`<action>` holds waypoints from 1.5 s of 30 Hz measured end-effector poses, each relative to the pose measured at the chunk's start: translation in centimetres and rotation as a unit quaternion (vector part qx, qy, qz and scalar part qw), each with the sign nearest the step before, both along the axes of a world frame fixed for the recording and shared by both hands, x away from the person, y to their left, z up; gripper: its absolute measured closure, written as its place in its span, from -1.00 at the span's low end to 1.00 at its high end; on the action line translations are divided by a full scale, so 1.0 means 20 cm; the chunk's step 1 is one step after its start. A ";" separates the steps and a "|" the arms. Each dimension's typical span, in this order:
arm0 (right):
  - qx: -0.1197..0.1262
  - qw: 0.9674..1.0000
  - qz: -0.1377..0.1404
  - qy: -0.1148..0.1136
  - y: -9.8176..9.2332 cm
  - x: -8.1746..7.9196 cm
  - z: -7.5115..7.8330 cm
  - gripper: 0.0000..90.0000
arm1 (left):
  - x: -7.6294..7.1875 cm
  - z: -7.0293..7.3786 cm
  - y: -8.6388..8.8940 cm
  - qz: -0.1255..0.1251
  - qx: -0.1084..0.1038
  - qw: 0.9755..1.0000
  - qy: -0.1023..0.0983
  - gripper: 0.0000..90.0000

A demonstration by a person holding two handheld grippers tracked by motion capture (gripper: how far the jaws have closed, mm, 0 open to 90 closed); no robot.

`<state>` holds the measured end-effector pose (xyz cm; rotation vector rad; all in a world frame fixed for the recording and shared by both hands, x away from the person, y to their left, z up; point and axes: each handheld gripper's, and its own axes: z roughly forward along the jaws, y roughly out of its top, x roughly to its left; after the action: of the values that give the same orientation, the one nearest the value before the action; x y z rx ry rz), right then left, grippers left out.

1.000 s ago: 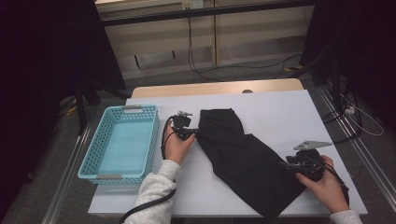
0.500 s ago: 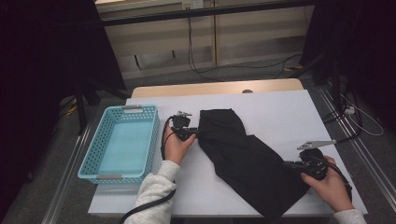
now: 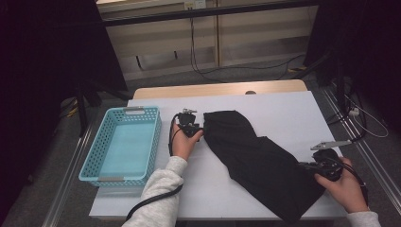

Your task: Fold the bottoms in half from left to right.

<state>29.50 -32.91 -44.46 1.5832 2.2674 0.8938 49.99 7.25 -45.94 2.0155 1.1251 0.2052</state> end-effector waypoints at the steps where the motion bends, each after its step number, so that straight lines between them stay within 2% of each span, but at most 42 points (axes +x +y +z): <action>1: 0.000 1.000 0.001 0.000 0.00 0.00 0.00 0.95 | 0.00 0.00 -0.01 -0.001 -0.001 1.000 -0.001 0.11; 3: -0.001 1.000 0.002 -0.002 0.01 0.00 0.00 0.95 | 0.00 0.00 -0.02 -0.005 -0.004 1.000 0.002 0.26; 8: 0.004 1.000 0.004 -0.002 0.01 0.00 0.00 0.95 | 0.01 -0.01 -0.02 -0.003 -0.024 0.999 0.024 0.83; 9: 0.005 1.000 0.005 -0.002 0.01 0.00 0.00 0.95 | 0.01 0.00 -0.02 -0.005 -0.021 0.999 0.025 0.88; 10: 0.007 1.000 0.005 -0.001 0.01 0.00 0.00 0.95 | 0.01 0.00 -0.02 -0.005 -0.022 0.999 0.037 0.89; 11: 0.008 1.000 0.006 -0.001 0.01 0.00 0.00 0.95 | 0.01 0.01 -0.01 -0.003 -0.024 0.999 0.047 0.90; 15: 0.011 1.000 0.011 0.000 0.01 0.01 0.00 0.95 | -0.03 0.03 0.07 0.013 -0.025 0.998 0.058 0.90; 18: 0.012 1.000 0.017 -0.001 0.03 0.02 -0.01 0.95 | -0.08 0.06 0.14 0.028 -0.020 0.997 0.069 0.90; 22: 0.014 0.999 0.034 0.000 0.08 0.04 0.00 0.95 | -0.15 0.11 0.20 0.046 -0.016 0.997 0.063 0.90; 25: 0.010 0.999 0.039 0.001 0.10 0.06 0.00 0.95 | -0.15 0.12 0.21 0.045 -0.011 0.997 0.056 0.86; 32: 0.012 0.999 0.038 0.004 0.08 0.07 0.00 0.95 | -0.07 0.06 0.20 0.051 -0.001 0.997 0.059 0.74; 33: 0.013 0.999 0.038 0.004 0.07 0.07 0.00 0.95 | -0.04 0.06 0.20 0.057 -0.012 0.996 0.063 0.74; 37: 0.014 0.999 0.038 0.004 0.07 0.07 -0.01 0.95 | 0.01 0.05 0.20 0.071 -0.009 0.996 0.059 0.70; 39: 0.014 0.999 0.039 0.004 0.07 0.07 0.00 0.95 | 0.03 0.03 0.21 0.078 -0.024 0.995 0.058 0.70; 41: 0.012 0.999 0.039 0.005 0.07 0.07 0.00 0.95 | 0.05 0.03 0.21 0.083 -0.028 0.995 0.057 0.72; 45: 0.012 0.999 0.041 0.004 0.07 0.07 0.00 0.95 | 0.09 0.04 0.21 0.090 -0.018 0.994 0.055 0.71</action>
<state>30.83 -31.57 -44.51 1.5167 2.3508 0.9394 51.79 11.46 -45.13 1.9133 1.3712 0.1654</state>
